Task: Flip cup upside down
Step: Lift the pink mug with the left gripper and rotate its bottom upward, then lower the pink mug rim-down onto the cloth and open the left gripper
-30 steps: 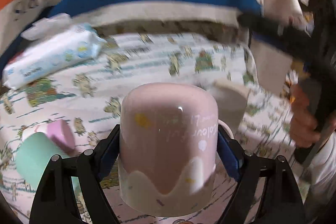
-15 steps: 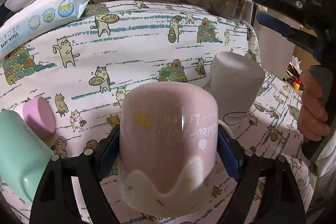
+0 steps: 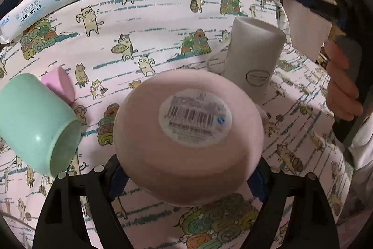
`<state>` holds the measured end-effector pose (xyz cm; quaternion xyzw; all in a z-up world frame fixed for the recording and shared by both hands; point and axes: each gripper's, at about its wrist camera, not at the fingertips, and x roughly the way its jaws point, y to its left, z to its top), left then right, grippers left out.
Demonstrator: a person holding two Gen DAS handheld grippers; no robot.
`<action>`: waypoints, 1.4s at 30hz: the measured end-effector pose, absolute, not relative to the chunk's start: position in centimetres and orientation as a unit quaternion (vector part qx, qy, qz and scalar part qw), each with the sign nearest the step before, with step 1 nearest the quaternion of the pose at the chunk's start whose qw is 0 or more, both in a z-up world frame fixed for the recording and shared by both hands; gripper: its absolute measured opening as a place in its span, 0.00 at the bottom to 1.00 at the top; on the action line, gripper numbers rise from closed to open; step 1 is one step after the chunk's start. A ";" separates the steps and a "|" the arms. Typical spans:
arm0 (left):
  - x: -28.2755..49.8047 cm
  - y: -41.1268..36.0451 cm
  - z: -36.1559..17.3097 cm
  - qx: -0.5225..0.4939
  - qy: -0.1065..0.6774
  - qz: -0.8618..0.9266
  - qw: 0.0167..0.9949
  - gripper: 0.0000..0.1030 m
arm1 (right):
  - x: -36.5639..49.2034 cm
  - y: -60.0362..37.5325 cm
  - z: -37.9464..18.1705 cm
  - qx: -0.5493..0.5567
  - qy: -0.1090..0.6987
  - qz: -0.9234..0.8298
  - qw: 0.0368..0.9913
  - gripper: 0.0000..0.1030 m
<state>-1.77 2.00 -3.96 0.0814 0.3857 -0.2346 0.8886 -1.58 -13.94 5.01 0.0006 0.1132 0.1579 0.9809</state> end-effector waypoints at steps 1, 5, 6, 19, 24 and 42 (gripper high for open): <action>-1.7 2.0 -4.0 0.080 0.386 -0.234 0.889 0.79 | -1.7 -13.7 5.0 -0.002 0.112 0.160 0.981 0.99; -1.1 1.8 -4.0 0.068 0.387 -0.232 0.890 0.79 | -1.9 -13.5 4.8 -0.003 0.112 0.164 0.980 0.99; -1.0 1.7 -4.1 0.068 0.387 -0.233 0.890 0.79 | -1.8 -13.5 4.8 -0.002 0.113 0.165 0.980 0.99; -2.0 1.9 -2.8 0.083 0.332 -0.202 0.917 0.96 | -1.7 -14.2 4.9 0.010 0.113 0.161 0.980 0.99; -3.0 3.0 -1.4 0.061 0.307 -0.206 0.927 0.98 | -2.0 -14.2 5.1 0.011 0.103 0.161 0.982 0.99; -5.4 5.7 0.0 0.042 0.273 -0.191 0.942 0.99 | -3.9 -13.5 6.5 -0.006 0.104 0.171 0.980 0.99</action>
